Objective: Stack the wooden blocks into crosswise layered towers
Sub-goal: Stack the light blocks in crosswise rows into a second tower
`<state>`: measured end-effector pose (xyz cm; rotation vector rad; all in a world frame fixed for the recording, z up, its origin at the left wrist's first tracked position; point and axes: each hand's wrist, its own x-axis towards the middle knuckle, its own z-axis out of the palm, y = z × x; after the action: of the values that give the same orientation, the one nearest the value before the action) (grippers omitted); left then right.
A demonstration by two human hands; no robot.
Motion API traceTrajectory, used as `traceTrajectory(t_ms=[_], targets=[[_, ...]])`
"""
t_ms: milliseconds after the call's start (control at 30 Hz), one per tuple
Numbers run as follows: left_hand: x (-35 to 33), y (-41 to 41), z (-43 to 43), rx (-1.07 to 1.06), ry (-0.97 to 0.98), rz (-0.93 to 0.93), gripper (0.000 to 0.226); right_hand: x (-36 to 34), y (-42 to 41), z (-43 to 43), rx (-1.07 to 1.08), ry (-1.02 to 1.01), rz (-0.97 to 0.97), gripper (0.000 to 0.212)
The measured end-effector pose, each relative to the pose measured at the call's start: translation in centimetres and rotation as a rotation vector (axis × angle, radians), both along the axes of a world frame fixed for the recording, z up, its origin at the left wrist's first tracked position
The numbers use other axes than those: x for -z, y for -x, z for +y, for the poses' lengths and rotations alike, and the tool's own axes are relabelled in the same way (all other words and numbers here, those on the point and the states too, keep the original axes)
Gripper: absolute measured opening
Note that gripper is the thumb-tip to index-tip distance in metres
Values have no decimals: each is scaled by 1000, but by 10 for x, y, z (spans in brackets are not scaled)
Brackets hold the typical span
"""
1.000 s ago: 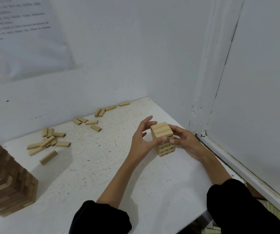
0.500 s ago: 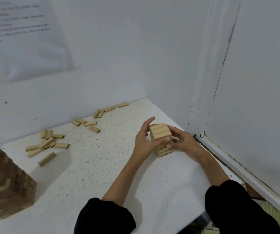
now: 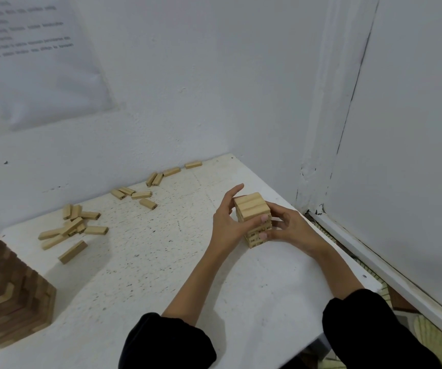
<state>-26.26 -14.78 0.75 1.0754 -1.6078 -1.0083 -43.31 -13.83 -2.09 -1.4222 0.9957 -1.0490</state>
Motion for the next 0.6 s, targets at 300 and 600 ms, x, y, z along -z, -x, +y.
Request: traceTrajectory(t_ms=[300,600], targets=[[8,-7,24,-37,-205,253,95,-1,4,6,93,-25,-14,108],[5,6,44,57,-311,395,98,1,-15,15,224,-129,-222,114]])
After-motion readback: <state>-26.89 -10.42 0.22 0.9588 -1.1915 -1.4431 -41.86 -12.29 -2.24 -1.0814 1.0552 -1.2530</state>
